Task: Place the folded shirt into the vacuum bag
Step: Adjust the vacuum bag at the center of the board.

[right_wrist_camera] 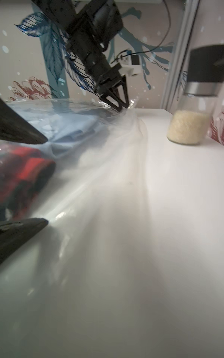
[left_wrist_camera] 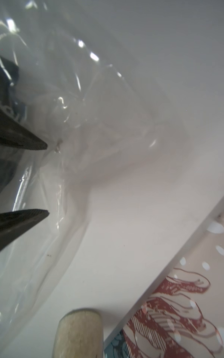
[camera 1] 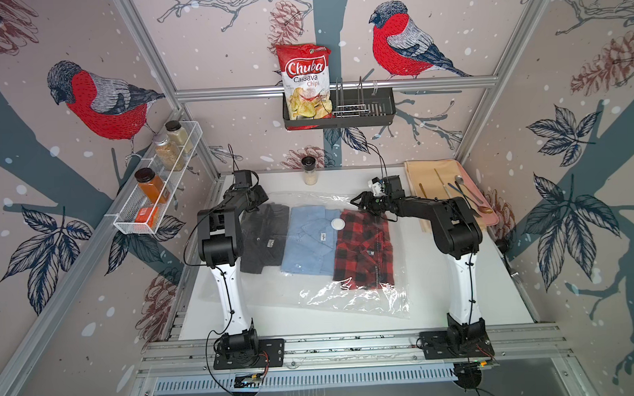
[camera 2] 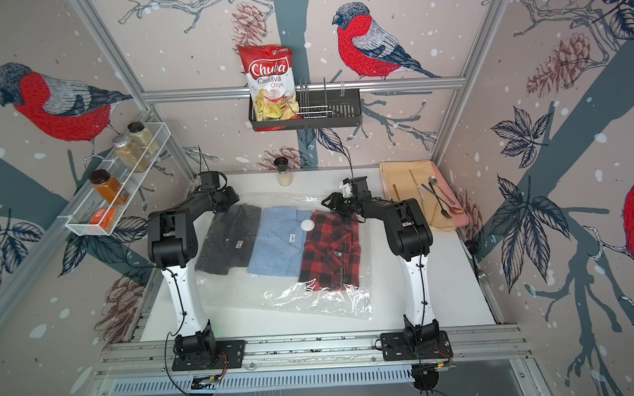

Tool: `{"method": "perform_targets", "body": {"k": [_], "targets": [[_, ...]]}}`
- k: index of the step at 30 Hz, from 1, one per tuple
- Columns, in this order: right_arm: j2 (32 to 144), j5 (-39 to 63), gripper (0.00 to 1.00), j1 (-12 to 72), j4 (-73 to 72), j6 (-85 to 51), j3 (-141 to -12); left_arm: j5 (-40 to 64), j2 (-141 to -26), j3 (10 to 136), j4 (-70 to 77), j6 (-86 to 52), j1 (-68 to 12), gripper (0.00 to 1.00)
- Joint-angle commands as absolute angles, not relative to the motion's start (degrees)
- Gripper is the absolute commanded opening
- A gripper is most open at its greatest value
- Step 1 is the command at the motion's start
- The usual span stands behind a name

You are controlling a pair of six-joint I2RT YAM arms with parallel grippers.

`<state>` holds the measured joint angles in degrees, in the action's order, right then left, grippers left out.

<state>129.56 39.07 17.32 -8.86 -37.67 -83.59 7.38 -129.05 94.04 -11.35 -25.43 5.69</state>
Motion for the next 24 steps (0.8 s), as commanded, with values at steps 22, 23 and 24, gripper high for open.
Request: {"method": "perform_targets", "body": {"k": [22, 23, 24], "targets": [[108.6, 35.9, 0.64, 22.8, -2.1, -30.2, -70.5, 10.5, -101.3, 70.6, -6.3, -24.4, -0.5, 0.51], [108.6, 36.4, 0.64, 23.3, -3.1, -30.4, -68.9, 11.2, -100.8, 69.0, -5.2, -24.6, -1.8, 0.51], [108.9, 36.5, 0.64, 23.4, -3.5, -30.7, -67.7, 11.7, -100.6, 67.4, -4.3, -24.7, -2.9, 0.51]]}}
